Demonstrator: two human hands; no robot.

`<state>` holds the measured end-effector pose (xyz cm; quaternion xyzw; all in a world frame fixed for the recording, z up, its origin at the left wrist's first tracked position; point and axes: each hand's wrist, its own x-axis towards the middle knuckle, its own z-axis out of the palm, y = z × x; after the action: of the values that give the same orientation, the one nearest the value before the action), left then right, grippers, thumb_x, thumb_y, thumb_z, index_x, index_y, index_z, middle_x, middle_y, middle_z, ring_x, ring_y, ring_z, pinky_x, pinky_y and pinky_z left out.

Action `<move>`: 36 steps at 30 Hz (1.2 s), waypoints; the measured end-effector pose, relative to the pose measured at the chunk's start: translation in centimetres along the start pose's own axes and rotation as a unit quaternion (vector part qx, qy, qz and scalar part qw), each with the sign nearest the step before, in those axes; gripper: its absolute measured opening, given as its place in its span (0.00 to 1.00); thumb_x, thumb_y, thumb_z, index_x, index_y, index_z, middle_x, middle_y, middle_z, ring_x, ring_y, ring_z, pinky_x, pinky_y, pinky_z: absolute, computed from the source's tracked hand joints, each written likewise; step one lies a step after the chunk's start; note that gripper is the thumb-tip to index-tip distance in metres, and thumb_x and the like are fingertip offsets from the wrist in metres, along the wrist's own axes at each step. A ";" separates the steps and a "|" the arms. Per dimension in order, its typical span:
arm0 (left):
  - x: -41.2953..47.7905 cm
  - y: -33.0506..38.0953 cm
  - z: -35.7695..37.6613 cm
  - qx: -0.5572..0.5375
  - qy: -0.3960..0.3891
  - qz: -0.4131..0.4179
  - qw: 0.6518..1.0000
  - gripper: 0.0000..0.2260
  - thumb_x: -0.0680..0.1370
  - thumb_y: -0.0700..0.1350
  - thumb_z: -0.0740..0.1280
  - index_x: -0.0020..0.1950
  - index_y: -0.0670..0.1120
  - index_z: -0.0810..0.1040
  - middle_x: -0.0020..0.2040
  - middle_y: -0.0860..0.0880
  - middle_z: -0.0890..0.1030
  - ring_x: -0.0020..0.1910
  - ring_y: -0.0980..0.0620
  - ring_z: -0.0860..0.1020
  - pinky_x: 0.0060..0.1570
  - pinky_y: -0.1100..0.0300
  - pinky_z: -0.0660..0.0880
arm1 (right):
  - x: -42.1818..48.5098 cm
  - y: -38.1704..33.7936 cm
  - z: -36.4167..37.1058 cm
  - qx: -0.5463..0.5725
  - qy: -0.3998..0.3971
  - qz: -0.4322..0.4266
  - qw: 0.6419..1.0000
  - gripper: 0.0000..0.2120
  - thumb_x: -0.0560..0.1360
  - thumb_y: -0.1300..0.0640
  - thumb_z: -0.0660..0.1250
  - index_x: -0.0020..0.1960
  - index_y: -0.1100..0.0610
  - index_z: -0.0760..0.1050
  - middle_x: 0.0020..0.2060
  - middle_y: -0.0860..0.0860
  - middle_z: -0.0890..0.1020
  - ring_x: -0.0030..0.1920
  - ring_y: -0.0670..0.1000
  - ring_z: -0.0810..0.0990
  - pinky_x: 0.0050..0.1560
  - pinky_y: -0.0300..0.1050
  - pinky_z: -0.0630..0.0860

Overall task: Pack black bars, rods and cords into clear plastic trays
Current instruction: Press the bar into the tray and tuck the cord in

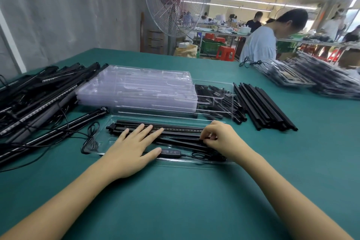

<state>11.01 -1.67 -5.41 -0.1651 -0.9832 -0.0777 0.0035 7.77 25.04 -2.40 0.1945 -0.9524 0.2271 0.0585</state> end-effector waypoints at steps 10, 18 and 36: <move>0.3 0.1 0.1 0.006 -0.018 0.011 1.000 0.20 0.79 0.64 0.44 0.68 0.74 0.39 0.78 0.54 0.41 0.74 0.57 0.35 0.71 0.52 0.35 | -0.1 0.0 -0.3 -0.026 -0.020 0.014 0.999 0.08 0.75 0.60 0.67 0.52 0.53 0.81 0.44 0.50 0.78 0.43 0.45 0.74 0.49 0.38 0.72; 0.4 -0.1 0.3 0.020 -0.020 0.007 1.000 0.20 0.78 0.65 0.42 0.69 0.74 0.41 0.78 0.55 0.41 0.74 0.57 0.35 0.71 0.52 0.35 | -0.3 -0.1 -0.6 0.002 -0.021 0.026 0.999 0.08 0.74 0.58 0.68 0.53 0.51 0.81 0.46 0.51 0.76 0.45 0.48 0.75 0.51 0.38 0.73; 0.9 -0.1 -0.4 -0.063 -0.034 -0.013 0.997 0.21 0.77 0.67 0.52 0.68 0.74 0.51 0.78 0.58 0.46 0.75 0.60 0.40 0.72 0.53 0.38 | -2.1 0.8 -4.2 0.086 -0.180 0.066 0.978 0.04 0.70 0.60 0.73 0.41 0.51 0.80 0.33 0.48 0.80 0.31 0.45 0.75 0.34 0.37 0.74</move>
<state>10.09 -1.52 -5.00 -0.1546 -0.9779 -0.1342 -0.0415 9.52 28.32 0.65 0.1730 -0.9350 0.2727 -0.1462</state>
